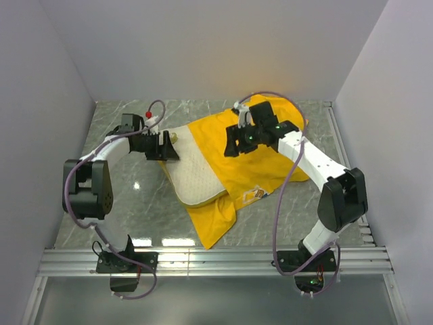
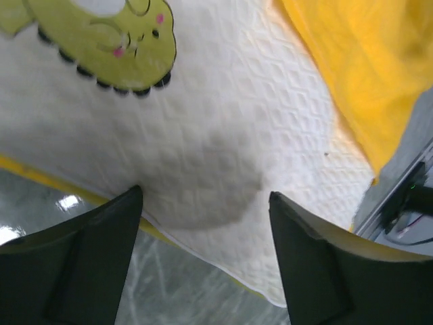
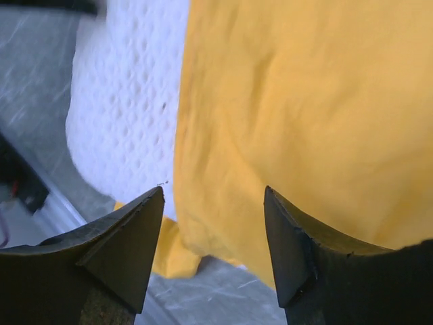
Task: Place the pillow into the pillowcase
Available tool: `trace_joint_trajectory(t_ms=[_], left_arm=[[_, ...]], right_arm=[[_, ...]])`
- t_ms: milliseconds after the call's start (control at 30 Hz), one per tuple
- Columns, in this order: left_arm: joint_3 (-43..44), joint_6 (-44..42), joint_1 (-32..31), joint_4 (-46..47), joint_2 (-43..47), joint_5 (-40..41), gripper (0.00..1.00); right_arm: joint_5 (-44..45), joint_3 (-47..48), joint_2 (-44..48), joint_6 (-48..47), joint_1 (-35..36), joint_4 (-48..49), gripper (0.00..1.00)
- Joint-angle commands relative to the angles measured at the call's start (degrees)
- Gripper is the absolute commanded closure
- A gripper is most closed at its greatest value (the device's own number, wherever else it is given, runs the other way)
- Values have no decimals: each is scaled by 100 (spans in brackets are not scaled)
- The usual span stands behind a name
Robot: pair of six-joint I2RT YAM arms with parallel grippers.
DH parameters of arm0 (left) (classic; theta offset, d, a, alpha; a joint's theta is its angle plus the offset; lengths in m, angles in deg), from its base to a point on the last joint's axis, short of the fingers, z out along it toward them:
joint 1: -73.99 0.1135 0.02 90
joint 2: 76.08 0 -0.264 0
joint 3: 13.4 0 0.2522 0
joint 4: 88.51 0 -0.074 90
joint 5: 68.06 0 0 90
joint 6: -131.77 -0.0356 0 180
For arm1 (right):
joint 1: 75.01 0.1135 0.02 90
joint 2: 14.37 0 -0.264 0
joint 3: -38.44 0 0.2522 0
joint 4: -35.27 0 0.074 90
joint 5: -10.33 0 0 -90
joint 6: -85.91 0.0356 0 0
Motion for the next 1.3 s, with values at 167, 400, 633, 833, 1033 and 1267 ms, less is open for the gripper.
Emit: trace_joint_trajectory(t_ms=[167, 400, 633, 833, 1033, 1267], left_arm=[[-1130, 1067, 152, 1427, 1643, 243, 9], [-1571, 2087, 134, 2271, 1293, 366, 11], [-1571, 2387, 81, 2746, 959, 682, 11], [-1562, 2475, 81, 2920, 827, 902, 9], [-1413, 2650, 81, 2904, 528, 1192, 7], [-1176, 2844, 72, 3106, 27, 1131, 13]], right_arm=[[1757, 1408, -329, -197, 399, -172, 31], [2188, 2831, -1781, 180, 821, 179, 32], [2733, 4379, -3222, 383, 1076, 372, 30], [2874, 4433, -3777, 331, 1155, 680, 32], [2620, 4477, -3910, 261, 1164, 724, 33], [2514, 4573, -4041, -29, 1226, 681, 88]])
